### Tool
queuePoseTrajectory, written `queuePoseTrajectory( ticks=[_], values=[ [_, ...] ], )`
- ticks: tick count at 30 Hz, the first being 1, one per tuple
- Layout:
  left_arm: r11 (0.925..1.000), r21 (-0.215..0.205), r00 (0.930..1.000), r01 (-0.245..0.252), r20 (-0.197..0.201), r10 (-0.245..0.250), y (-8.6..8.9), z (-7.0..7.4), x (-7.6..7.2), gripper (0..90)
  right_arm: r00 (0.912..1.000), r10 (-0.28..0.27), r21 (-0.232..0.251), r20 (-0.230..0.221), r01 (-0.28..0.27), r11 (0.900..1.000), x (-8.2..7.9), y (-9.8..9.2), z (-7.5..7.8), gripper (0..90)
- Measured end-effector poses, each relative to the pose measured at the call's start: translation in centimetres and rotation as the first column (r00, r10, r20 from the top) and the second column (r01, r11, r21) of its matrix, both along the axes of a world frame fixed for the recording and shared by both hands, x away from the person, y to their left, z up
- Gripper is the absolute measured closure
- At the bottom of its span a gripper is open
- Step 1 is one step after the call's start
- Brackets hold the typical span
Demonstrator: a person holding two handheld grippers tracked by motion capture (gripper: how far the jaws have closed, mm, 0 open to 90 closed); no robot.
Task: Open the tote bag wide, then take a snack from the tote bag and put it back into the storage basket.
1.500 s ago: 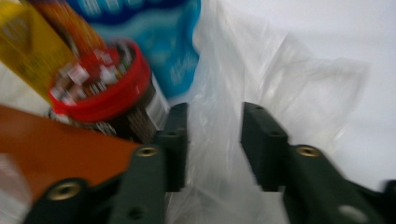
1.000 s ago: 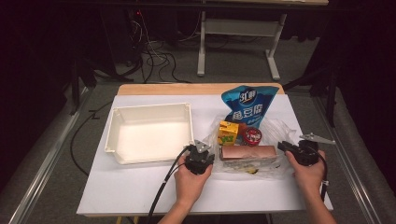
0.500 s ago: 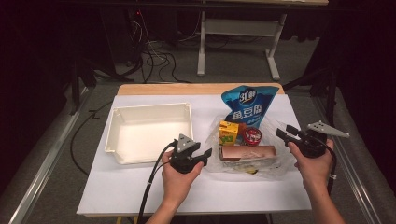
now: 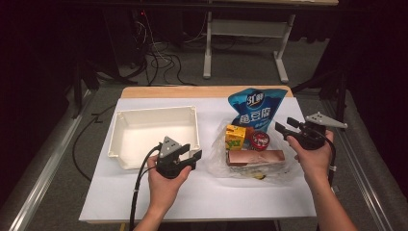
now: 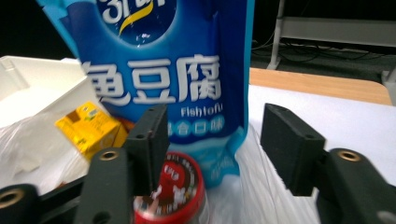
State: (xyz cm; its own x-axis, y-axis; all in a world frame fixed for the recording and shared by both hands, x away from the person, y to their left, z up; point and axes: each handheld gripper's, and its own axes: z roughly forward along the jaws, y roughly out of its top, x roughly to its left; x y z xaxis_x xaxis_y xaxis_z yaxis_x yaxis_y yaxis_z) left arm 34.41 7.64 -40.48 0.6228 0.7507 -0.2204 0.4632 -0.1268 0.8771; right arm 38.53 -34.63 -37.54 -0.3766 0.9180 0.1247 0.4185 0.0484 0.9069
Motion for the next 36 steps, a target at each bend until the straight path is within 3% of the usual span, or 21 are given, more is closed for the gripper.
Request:
queuePoseTrajectory(
  ticks=[5, 9, 14, 15, 21, 24, 29, 31, 36],
  values=[
    [1.0, 0.0, 1.0, -0.01, -0.001, 0.01, 1.2, -0.1, 0.2, 46.0, 0.9983, 0.009, 0.027, -0.058, -0.007, 1.0, 2.2, 0.4, 0.1, 32.2],
    [0.9999, 0.007, 0.9998, -0.011, 0.015, 0.011, 2.3, -0.2, 0.2, 42.2, 0.9978, 0.027, 0.016, -0.06, -0.026, 1.0, 3.2, 1.1, -0.1, 30.5],
    [0.9995, -0.031, 1.0, 0.004, 0.004, -0.004, 3.6, -0.5, 0.3, 34.4, 0.9986, 0.022, 0.02, -0.048, -0.021, 1.0, 4.2, 1.3, -0.6, 26.2],
    [0.9995, -0.032, 1.0, 0.006, 0.002, -0.006, 3.7, -0.5, 0.3, 33.3, 0.9992, 0.017, -0.002, -0.036, -0.017, 1.0, 4.5, 1.4, -0.6, 25.5],
    [0.9986, -0.053, 0.9999, -0.003, -0.011, 0.003, 4.4, -0.5, 0.4, 32.9, 0.9959, 0.09, -0.017, 0.008, -0.09, 0.996, 5.2, 1.8, -0.7, 28.6],
    [0.9986, -0.052, 0.9998, -0.004, -0.019, 0.003, 4.5, -0.6, 0.4, 33.1, 0.9951, 0.098, 0.018, 0.013, -0.099, 0.995, 5.4, 1.6, -0.7, 28.3],
    [0.9988, -0.049, 0.9997, 0.001, -0.023, -0.002, 4.4, -0.7, 0.4, 34.1, 0.9899, 0.14, 0.014, 0.02, -0.141, 0.99, 5.8, 1.5, -0.2, 28.4],
    [0.9988, -0.049, 0.9996, 0.002, -0.028, -0.003, 4.3, -0.8, 0.5, 34.5, 0.9881, 0.153, 0.023, 0.016, -0.153, 0.988, 5.8, 1.7, -0.2, 32.1],
    [0.9991, -0.042, 0.9995, 0.005, -0.031, -0.007, 4.2, -0.9, 0.6, 35.0, 0.9901, 0.14, -0.02, 0.011, -0.139, 0.99, 5.0, 2.0, 0.2, 42.8]
  ],
)
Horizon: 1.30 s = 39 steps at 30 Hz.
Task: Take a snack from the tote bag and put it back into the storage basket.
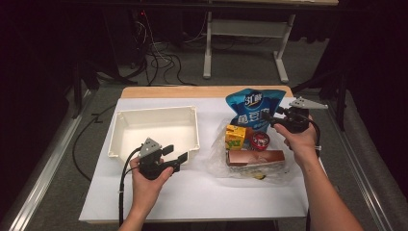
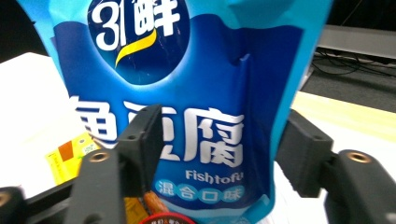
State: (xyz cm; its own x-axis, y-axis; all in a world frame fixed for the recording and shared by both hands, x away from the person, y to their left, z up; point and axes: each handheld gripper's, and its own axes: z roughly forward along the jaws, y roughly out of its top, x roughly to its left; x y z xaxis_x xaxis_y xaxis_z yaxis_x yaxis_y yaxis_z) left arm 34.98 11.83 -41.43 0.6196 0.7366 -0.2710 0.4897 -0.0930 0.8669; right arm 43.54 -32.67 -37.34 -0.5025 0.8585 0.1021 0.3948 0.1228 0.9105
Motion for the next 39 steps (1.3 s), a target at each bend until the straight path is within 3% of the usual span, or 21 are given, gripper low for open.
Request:
queuePoseTrajectory(
  ticks=[7, 17, 19, 23, 26, 33, 39],
  values=[
    [1.0, 0.003, 1.0, -0.002, -0.008, 0.002, 0.0, -0.1, 0.1, 35.9, 0.9972, -0.001, 0.012, 0.074, 0.0, 1.0, -2.0, 0.7, 0.9, 44.4],
    [0.9997, 0.012, 0.9998, 0.019, -0.009, -0.019, -0.6, -0.3, 0.1, 37.0, 0.9999, 0.007, -0.027, 0.015, -0.006, 1.0, -0.3, 1.3, -0.3, 35.0],
    [0.9997, 0.009, 0.9997, 0.022, -0.01, -0.022, -0.7, -0.3, 0.1, 37.2, 0.9999, -0.004, -0.06, 0.015, 0.005, 0.998, -0.1, 1.6, -0.5, 39.5],
    [0.9996, 0.011, 0.9996, 0.027, -0.009, -0.027, -0.8, -0.4, 0.1, 37.3, 0.9982, -0.034, -0.097, 0.05, 0.039, 0.994, -0.3, 1.6, -0.6, 74.0],
    [0.9996, 0.013, 0.9996, 0.026, -0.009, -0.026, -0.8, -0.4, 0.1, 37.5, 0.9983, -0.025, -0.124, 0.053, 0.032, 0.992, -0.9, 1.6, -0.4, 87.3],
    [0.9996, 0.01, 0.9996, 0.028, -0.009, -0.028, -0.8, -0.4, 0.1, 37.9, 0.9984, 0.004, -0.085, 0.057, 0.001, 0.996, -1.5, 1.6, 0.2, 90.0],
    [0.9997, 0.006, 0.9997, 0.023, -0.008, -0.023, -0.7, -0.3, 0.1, 38.1, 0.9971, 0.017, -0.08, 0.074, -0.011, 0.997, -1.7, 2.2, 1.3, 90.0]
  ],
)
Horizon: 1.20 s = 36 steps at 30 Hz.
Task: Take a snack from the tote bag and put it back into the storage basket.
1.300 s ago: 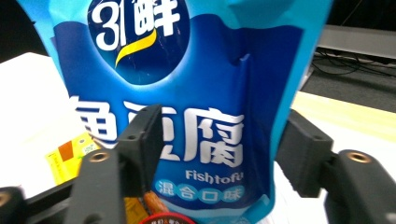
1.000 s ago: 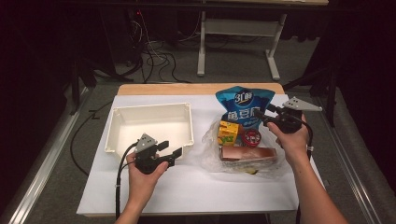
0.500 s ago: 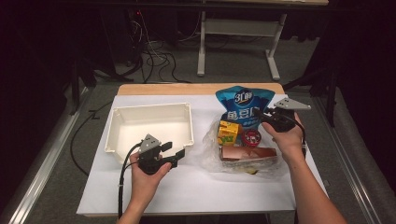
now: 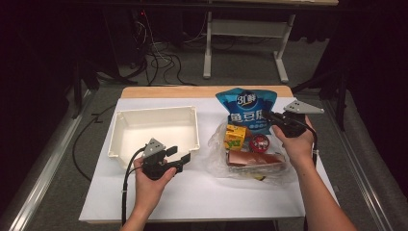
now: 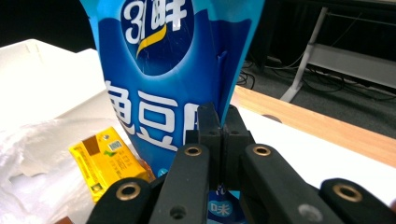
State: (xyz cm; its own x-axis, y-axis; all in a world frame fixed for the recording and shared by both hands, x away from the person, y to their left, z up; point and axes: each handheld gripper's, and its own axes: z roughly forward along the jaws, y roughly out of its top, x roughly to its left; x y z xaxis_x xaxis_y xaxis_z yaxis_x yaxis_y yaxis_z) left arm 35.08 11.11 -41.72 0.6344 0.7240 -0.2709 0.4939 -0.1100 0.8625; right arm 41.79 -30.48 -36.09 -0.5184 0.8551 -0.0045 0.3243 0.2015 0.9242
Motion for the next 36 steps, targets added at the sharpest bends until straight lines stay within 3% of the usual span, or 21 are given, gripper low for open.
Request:
queuePoseTrajectory(
  ticks=[7, 16, 27, 36],
  values=[
    [1.0, -0.006, 1.0, -0.003, -0.002, 0.003, -0.1, 0.1, 0.1, 38.6, 0.9998, -0.007, 0.042, 0.019, 0.006, 0.999, -0.3, -0.1, 0.9, 90.0],
    [1.0, 0.0, 0.9999, 0.01, 0.006, -0.01, -0.8, 0.3, 0.4, 38.6, 0.9995, -0.008, 0.052, 0.029, 0.007, 0.999, -0.5, -0.2, 2.2, 90.0],
    [0.9999, -0.012, 0.999, 0.006, 0.044, -0.006, -1.5, 1.4, 0.7, 37.3, 0.9981, -0.034, 0.092, 0.051, 0.029, 0.995, -1.0, -0.3, 4.3, 90.0],
    [0.9995, -0.032, 0.9942, 0.005, 0.108, -0.001, -2.3, 2.7, 1.4, 37.4, 0.9968, -0.042, 0.109, 0.068, 0.034, 0.993, -1.4, 0.2, 5.4, 90.0]
  ],
)
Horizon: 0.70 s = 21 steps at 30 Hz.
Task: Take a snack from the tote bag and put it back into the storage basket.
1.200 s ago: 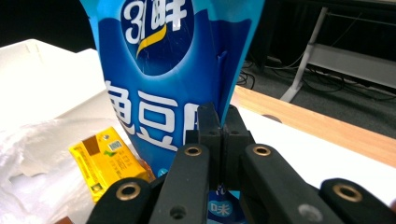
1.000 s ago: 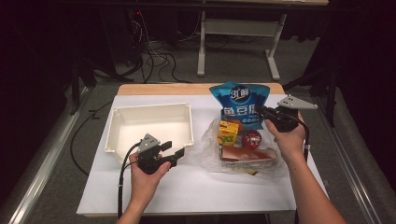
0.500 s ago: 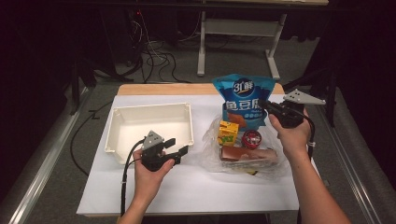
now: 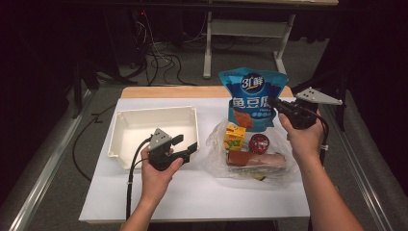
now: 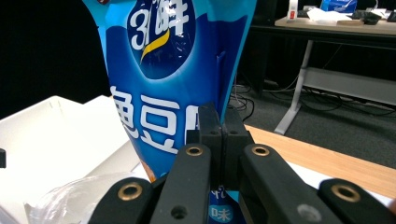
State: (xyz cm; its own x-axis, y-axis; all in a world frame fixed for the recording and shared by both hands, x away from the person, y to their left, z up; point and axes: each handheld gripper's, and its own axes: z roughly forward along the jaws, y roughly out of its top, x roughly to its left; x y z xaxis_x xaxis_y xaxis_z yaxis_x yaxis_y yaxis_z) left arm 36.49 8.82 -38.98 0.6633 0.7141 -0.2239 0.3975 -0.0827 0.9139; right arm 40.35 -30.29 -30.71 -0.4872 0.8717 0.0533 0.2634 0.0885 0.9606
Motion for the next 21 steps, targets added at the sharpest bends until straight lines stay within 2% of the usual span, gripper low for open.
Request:
queuePoseTrajectory(
  ticks=[8, 11, 21],
  values=[
    [0.9999, -0.01, 0.9998, 0.007, 0.021, -0.007, -1.0, 0.7, 0.4, 39.7, 0.9997, -0.005, 0.018, 0.025, 0.004, 1.0, -0.2, 0.2, 1.4, 90.0],
    [0.9999, -0.007, 0.9998, 0.008, 0.016, -0.008, -1.2, 0.7, 0.5, 40.2, 0.9995, -0.004, 0.022, 0.032, 0.003, 1.0, -0.4, 0.1, 1.8, 90.0],
    [0.9999, -0.007, 0.9995, 0.013, 0.028, -0.013, -2.0, 1.6, 1.1, 40.5, 0.9992, 0.005, 0.039, 0.038, -0.007, 0.999, -0.8, 0.4, 2.2, 90.0]
  ],
)
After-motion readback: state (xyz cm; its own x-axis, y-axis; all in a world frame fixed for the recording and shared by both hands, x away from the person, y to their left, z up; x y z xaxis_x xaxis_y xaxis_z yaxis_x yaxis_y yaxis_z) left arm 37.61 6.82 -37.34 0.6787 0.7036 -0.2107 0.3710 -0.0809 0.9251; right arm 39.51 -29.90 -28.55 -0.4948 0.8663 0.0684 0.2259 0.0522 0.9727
